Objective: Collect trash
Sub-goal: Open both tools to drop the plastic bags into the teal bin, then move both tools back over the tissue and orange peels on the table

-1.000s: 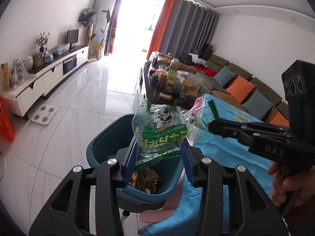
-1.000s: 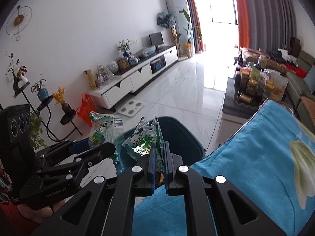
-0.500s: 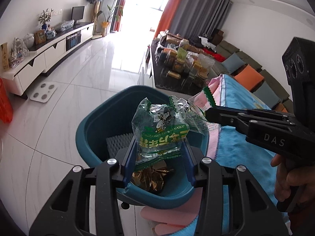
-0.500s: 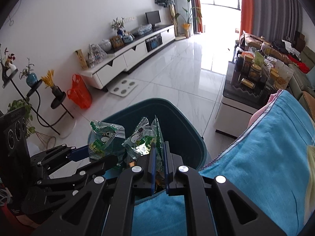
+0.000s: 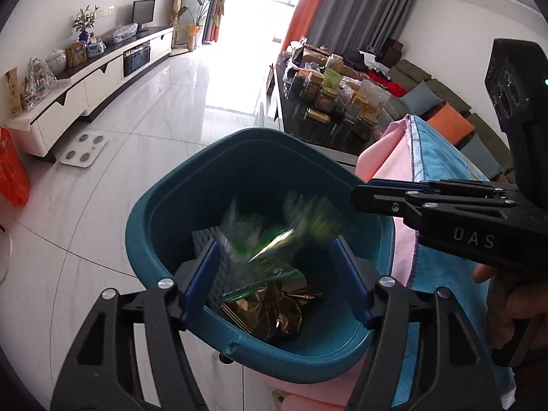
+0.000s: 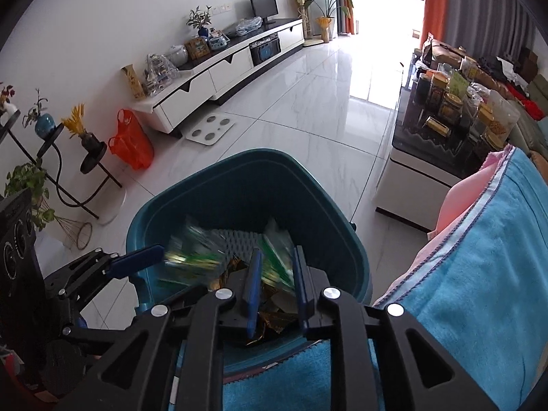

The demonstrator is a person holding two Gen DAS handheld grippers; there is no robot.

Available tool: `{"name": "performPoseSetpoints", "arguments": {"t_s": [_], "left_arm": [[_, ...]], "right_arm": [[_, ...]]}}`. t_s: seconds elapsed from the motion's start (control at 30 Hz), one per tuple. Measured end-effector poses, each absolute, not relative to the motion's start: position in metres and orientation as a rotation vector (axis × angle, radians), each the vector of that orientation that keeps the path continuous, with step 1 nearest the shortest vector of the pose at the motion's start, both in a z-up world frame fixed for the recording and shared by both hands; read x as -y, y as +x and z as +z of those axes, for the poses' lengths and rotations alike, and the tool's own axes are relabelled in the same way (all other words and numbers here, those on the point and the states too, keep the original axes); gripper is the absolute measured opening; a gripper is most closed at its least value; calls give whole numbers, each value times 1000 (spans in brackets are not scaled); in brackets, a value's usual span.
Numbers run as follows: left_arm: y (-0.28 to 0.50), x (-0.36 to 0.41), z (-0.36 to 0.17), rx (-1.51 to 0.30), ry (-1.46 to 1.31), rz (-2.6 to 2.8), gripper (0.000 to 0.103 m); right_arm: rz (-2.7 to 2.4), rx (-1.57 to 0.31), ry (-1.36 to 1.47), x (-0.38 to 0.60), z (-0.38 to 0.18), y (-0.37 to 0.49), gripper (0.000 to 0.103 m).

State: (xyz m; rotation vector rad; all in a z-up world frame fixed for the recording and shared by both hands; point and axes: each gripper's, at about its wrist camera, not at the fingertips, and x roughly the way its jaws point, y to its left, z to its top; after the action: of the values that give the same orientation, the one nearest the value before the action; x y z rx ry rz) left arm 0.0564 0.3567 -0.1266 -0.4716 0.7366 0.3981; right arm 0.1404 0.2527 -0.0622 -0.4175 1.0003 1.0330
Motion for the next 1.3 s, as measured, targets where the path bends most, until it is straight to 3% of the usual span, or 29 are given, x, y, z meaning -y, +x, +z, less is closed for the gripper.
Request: {"name": "performPoseSetpoints", "arguments": {"t_s": [0.17,0.33,0.6,0.73,0.8,1.07,1.3], "left_arm": [[48,-351,-121,-712,-473,420,81],[29,-354,-108,-671,-476,471,94],[-1,-351,-75,-579,-462,529,97],[-10,-345,-55,-534,-451,551,97],[-14,-340,-44,-510,-442,552,97],[-17,-292,2,-413,-332,499,97],[-9,-239,34,-338,-220,441,97]], "right_arm": [[1036,-997,-370,-245,-59,144,35],[1034,-987,-324,-229,-53,146,44],[1052,-895,-234,-189,-25,139,74],[1050,-846,-209,-167,-12,133,79],[1042,-820,-192,-155,-5,129,87],[1001,-706,-123,-94,17,109,96],[924,-628,-78,-39,25,93,96]]}}
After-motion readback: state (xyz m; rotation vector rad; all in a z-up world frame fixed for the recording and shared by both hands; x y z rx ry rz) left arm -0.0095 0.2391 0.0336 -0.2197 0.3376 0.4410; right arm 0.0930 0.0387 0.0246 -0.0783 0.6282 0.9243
